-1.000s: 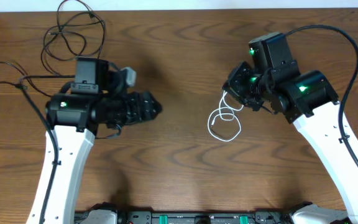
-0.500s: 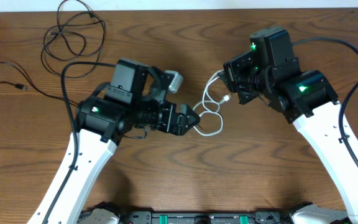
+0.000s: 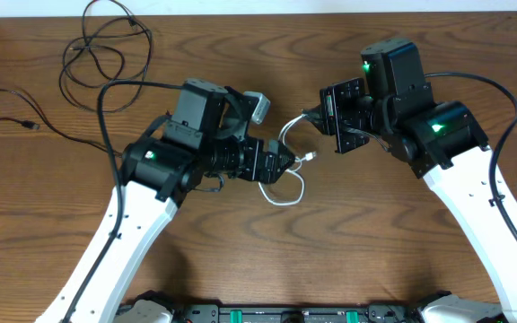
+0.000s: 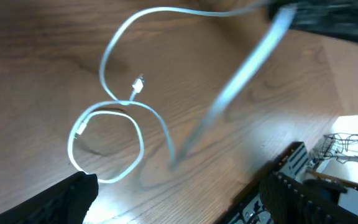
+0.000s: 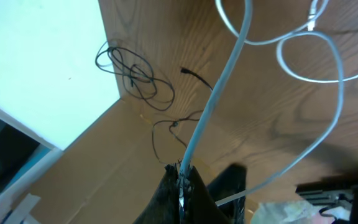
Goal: Untangle cables
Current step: 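Grasp the white cable with the left gripper from the right gripper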
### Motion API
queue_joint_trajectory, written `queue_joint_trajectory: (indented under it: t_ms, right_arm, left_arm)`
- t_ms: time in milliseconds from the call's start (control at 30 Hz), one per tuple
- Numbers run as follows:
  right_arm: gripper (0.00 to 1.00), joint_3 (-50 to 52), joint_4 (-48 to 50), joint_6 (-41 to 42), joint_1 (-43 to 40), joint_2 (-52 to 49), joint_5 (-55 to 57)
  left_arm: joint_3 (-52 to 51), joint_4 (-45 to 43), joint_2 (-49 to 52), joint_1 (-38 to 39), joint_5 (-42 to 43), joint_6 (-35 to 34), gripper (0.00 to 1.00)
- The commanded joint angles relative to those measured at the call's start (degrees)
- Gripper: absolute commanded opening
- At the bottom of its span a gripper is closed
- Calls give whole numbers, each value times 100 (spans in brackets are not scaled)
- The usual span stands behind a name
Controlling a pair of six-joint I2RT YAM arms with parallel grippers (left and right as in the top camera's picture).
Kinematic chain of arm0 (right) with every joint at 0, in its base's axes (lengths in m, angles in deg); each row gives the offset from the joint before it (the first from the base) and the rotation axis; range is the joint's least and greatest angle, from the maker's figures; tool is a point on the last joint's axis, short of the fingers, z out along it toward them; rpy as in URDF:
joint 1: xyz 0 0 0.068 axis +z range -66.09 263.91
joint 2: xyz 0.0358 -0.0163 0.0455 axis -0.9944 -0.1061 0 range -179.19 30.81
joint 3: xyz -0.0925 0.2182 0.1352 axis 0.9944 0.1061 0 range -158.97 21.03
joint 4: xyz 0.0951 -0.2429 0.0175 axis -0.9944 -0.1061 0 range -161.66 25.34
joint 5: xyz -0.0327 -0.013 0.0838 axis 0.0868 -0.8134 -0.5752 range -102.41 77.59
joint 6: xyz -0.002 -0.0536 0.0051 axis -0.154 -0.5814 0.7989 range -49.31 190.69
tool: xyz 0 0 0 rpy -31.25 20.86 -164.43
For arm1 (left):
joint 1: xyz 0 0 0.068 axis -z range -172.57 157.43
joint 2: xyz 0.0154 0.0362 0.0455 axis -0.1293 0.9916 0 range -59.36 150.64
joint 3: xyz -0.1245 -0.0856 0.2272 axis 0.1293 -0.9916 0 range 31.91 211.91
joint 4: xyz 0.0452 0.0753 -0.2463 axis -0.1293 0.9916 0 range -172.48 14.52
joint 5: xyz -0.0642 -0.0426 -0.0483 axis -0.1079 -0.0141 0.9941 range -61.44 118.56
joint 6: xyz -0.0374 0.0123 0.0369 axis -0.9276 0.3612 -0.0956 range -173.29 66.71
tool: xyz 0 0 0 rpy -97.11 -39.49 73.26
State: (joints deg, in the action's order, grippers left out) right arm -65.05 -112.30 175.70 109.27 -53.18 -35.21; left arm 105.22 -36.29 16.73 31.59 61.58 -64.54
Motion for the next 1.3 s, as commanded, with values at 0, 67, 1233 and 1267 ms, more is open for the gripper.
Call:
queue_joint_trajectory:
  t_ms: [0,67,1233,1267]
  right_arm:
    - [1,-33,122,289,24,-2,-127]
    - [1,-33,173,341,24,-2,-181]
    - [3,-33,59,391,-26,-2,245]
    - [2,-33,-66,308,-31,-2,452]
  left_arm:
    - [-37,-52,227,20,-81,-155,88]
    - [-35,-151,295,20,105,-153,88]
    - [-35,-341,330,17,184,-153,8]
    - [-35,-339,326,11,164,-155,8]
